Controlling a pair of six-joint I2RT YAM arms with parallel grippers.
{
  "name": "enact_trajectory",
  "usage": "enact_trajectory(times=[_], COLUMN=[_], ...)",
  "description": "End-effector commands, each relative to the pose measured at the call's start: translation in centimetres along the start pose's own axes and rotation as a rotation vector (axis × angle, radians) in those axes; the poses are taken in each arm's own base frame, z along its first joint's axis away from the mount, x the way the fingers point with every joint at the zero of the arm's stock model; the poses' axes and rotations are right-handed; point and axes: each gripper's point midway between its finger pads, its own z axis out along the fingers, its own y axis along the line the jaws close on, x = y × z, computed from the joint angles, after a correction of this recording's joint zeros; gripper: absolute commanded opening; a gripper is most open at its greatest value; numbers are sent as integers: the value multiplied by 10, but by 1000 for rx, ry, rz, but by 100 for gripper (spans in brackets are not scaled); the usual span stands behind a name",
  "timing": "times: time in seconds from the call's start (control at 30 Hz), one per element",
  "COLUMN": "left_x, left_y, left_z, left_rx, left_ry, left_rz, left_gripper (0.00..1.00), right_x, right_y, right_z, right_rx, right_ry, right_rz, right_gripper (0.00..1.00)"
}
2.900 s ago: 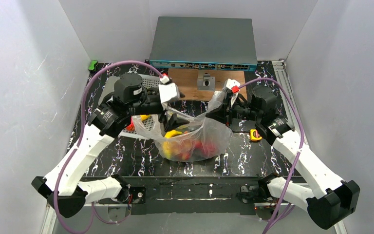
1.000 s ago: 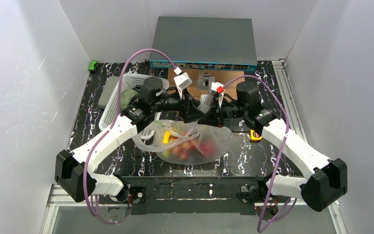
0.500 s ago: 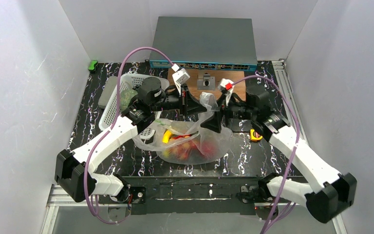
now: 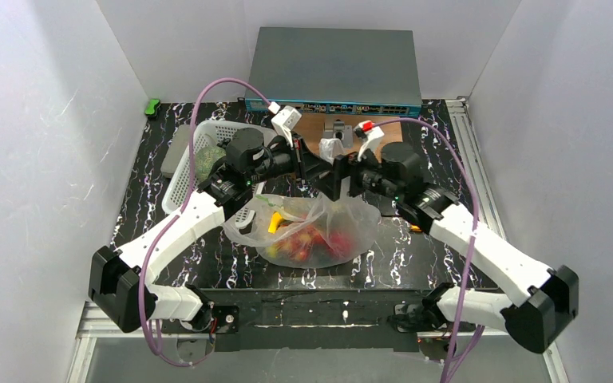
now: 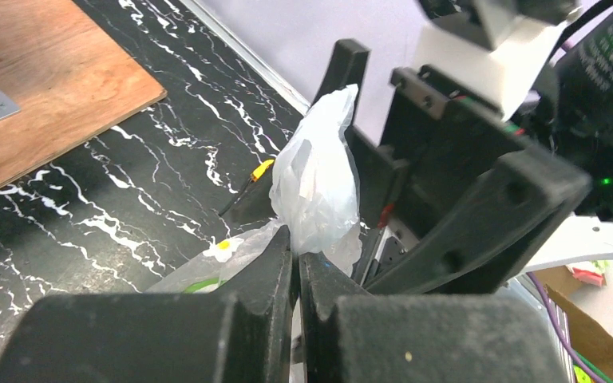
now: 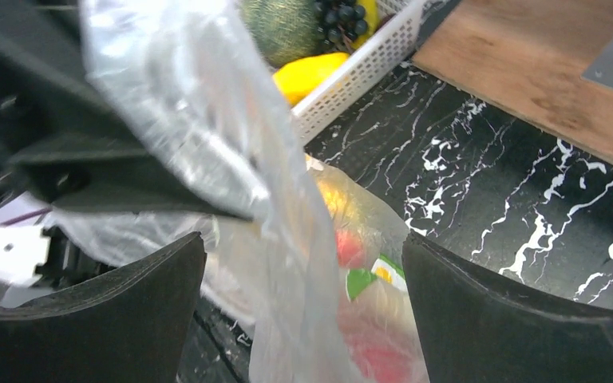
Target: Place the fake fruits into the plastic bag and tie a complex knot
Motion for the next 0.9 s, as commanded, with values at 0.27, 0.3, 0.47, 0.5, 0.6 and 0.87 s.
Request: enact_trajectory(times=[0.27, 0.3, 0.47, 0.5, 0.6, 0.87], left_x=[-31, -35, -48, -49, -50, -42], left_y=[20, 23, 34, 34, 34, 59], left_z=[-20, -21, -21, -21, -20, -22], left_rx=[-101, -101, -92, -88, -73, -107], left_ry=[-105, -116, -142, -143, -136, -38], left_rz=[-107, -105, -128, -127, -119, -45], left_gripper=[0, 0, 0, 0, 0, 0], right_x=[43, 58, 105, 109, 109, 122], right_y=[-37, -41, -48, -49, -45, -28], right_z=[46, 47, 57, 59, 64, 59], right_rx=[235, 239, 218, 215, 184, 114], right_ry=[29, 65, 156, 164, 175, 202], right_rz=[-33, -31, -52, -56, -89, -165], right_gripper=[62, 65, 63, 57, 32, 1])
